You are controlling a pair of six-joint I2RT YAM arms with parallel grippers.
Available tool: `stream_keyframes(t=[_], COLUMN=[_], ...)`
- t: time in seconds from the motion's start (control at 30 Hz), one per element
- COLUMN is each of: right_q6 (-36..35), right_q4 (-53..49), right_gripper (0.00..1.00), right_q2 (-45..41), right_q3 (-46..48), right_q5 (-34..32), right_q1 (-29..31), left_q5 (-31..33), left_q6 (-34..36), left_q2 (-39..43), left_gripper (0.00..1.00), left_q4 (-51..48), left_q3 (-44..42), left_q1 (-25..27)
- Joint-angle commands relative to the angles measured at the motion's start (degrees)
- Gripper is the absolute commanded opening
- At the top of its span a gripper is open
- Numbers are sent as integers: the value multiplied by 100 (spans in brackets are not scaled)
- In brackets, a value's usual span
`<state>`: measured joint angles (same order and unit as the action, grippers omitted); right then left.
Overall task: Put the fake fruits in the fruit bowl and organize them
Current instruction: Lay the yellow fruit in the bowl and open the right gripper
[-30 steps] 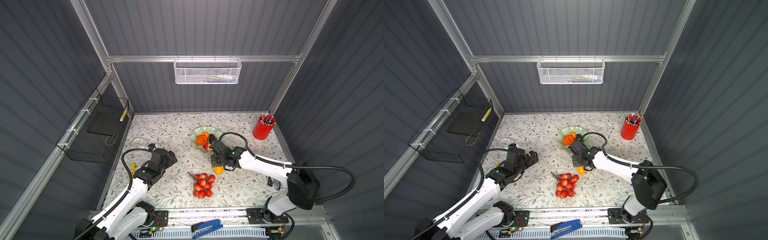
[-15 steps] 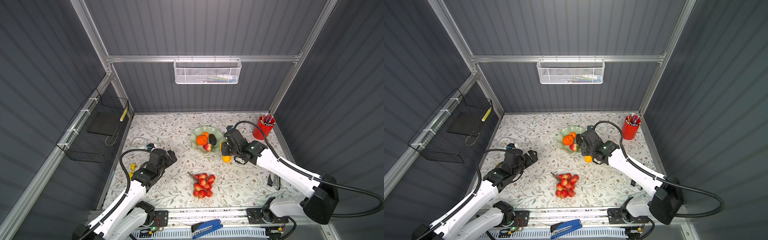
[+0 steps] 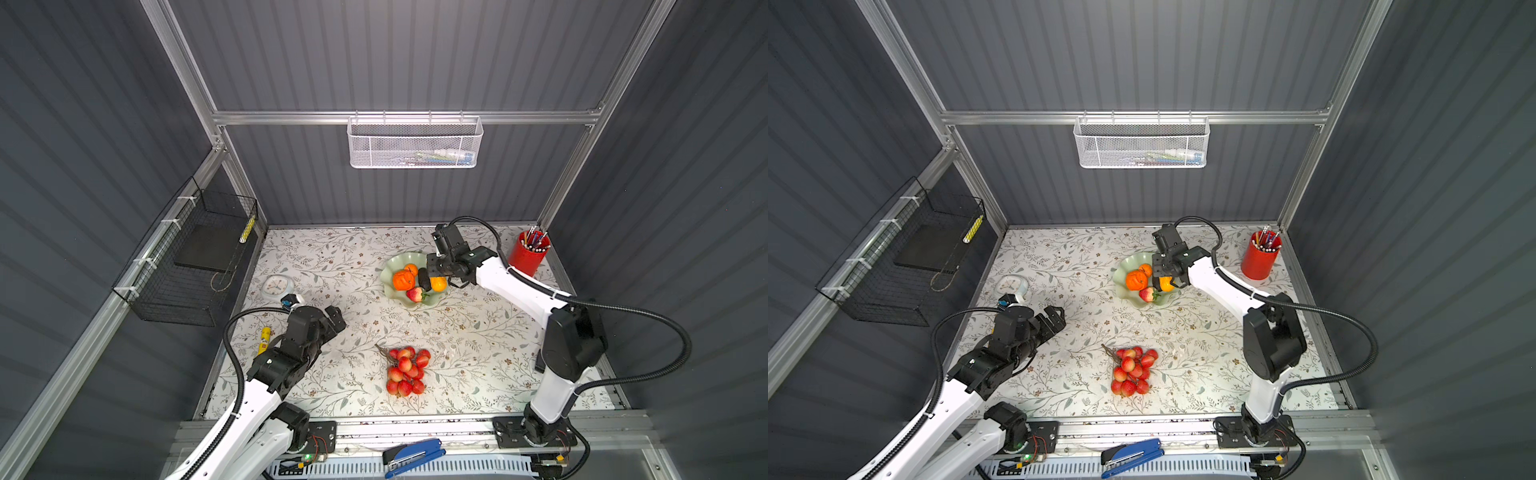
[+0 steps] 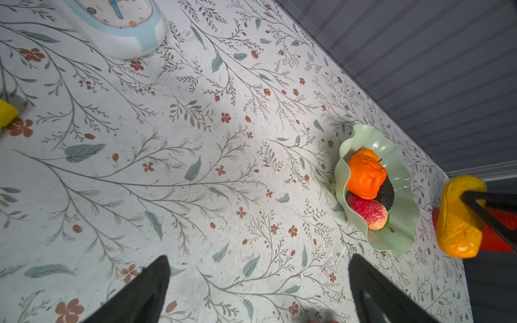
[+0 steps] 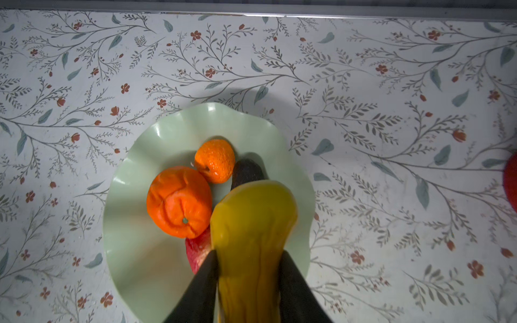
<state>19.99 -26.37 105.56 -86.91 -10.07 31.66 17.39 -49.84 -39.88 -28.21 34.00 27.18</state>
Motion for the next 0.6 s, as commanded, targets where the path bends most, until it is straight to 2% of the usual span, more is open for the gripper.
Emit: stream_keyframes(t=[0.0, 0.17, 0.3, 0.43, 0.57], right_q6=[-196, -232, -189, -240, -118], right_q4=[6, -77, -167, -313, -74], right_gripper=[36, 40, 56, 74, 90], right_q2=[507, 1199, 1366, 998, 27], right_q3=[-401, -852, -1037, -1259, -1063], right_q5=[97, 108, 147, 82, 56], right_q1=[-12, -45, -42, -108, -303], left_q5=[121, 34, -38, -305, -889], left_q6=[-60, -60, -40, 17, 23], left_q2=[157, 211, 183, 50, -298], left_gripper=[100, 100, 100, 100, 100], left_q4=[-307, -372, -339, -67, 438], left_q3=[22, 24, 16, -44, -171], left_q1=[7, 7, 7, 7, 7])
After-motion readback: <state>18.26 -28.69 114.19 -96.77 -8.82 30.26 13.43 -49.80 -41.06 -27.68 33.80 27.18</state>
